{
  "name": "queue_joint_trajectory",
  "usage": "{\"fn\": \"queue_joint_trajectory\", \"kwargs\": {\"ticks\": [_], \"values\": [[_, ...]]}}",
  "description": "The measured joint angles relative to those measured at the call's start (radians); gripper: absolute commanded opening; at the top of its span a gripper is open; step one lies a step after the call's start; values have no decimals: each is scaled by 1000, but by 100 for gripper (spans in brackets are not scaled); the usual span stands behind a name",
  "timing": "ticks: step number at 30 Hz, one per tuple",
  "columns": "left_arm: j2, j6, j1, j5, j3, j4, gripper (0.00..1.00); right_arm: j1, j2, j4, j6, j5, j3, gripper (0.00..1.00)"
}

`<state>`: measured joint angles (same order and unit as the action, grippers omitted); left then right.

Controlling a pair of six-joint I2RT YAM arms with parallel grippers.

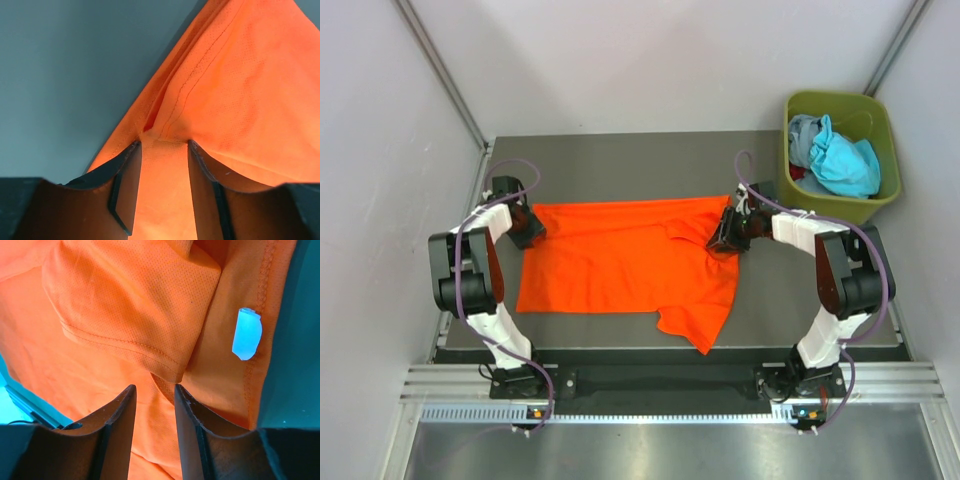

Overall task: Fold and stack the t-shirts
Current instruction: Fold the tshirt

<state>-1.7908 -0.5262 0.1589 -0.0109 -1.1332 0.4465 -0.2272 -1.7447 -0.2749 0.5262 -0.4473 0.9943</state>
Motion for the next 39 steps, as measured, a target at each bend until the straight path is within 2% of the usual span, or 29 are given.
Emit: {"fn": "queue_joint_trajectory", "kwargs": {"ticks": [14, 18, 20, 21, 23, 36, 38, 39], "values": [[-44, -2, 24, 19, -48, -4, 38, 0, -3, 6, 0, -11, -20, 38], [-65, -5, 27, 19, -72, -4, 25, 0, -3, 11, 3, -11, -31, 43], [-69, -6, 27, 19, -76, -5, 17, 0, -3, 18, 9, -11, -39, 42], [-71, -6, 27, 18, -77, -6, 7, 0, -3, 17, 12, -11, -40, 41], [-75, -5, 27, 17, -80, -6, 1, 0, -3, 21, 20, -10, -41, 41], [-82, 5, 28, -8, -92, -5, 0, 0, -27, 32, 55, 27, -16, 36], [-82, 8, 28, -9, -92, -5, 0, 0, -29, 37, 59, 29, -15, 34], [-82, 10, 28, -10, -92, -5, 0, 0, -31, 38, 61, 31, -14, 29]]}}
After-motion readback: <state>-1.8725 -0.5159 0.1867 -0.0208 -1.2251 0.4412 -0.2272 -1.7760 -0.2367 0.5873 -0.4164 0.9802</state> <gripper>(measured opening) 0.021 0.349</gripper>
